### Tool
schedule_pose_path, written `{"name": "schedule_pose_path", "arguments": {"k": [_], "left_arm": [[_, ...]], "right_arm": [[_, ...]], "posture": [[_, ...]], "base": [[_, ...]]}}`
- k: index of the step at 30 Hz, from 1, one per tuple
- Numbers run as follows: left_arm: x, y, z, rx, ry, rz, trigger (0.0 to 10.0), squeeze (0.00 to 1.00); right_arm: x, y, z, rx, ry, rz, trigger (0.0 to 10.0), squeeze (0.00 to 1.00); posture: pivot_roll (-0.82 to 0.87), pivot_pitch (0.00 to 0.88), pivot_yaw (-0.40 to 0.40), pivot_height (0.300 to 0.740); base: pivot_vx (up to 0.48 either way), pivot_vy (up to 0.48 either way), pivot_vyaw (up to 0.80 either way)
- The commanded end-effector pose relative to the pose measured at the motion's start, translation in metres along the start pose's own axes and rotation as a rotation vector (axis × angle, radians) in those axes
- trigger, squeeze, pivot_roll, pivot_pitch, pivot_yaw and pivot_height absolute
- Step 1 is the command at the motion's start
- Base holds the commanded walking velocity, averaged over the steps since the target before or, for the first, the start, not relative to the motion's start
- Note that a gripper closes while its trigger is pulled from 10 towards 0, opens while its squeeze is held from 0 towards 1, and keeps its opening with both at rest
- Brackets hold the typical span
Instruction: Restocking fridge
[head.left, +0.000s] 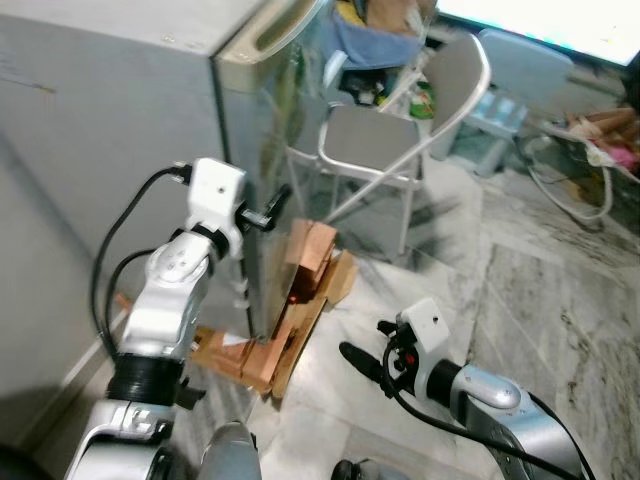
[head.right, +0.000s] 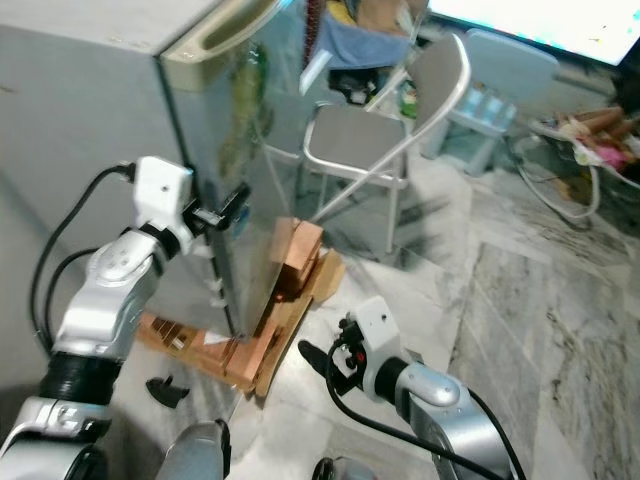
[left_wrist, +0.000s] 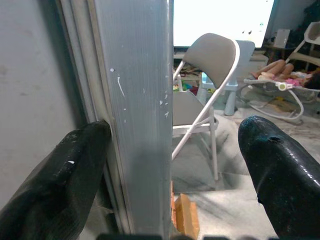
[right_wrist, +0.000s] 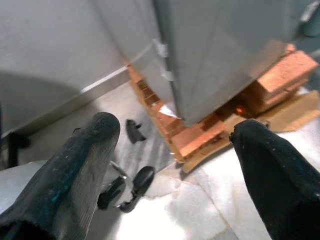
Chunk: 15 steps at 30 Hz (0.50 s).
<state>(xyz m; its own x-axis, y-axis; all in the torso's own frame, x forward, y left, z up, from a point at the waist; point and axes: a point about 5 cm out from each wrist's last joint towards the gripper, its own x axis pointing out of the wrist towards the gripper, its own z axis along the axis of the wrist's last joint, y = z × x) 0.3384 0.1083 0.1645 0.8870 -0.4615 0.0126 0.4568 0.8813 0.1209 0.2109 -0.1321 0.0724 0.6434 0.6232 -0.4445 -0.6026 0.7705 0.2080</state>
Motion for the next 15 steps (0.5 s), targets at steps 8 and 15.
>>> {"name": "schedule_pose_path", "arguments": {"k": [8, 15], "left_arm": [[0.047, -0.126, 0.110, -0.021, -0.357, -0.473, 10.0, 0.00], [0.054, -0.122, 0.106, -0.022, -0.361, -0.426, 10.0, 0.00]], "right_arm": [[0.000, -0.004, -0.001, -0.003, 0.004, 0.011, 10.0, 0.00], [0.006, -0.007, -0.009, 0.006, 0.007, 0.012, 10.0, 0.00]], "posture": [[0.13, 0.086, -0.093, 0.740], [0.13, 0.078, -0.086, 0.740]], "base": [[0.000, 0.000, 0.00], [0.000, 0.000, 0.00]]}}
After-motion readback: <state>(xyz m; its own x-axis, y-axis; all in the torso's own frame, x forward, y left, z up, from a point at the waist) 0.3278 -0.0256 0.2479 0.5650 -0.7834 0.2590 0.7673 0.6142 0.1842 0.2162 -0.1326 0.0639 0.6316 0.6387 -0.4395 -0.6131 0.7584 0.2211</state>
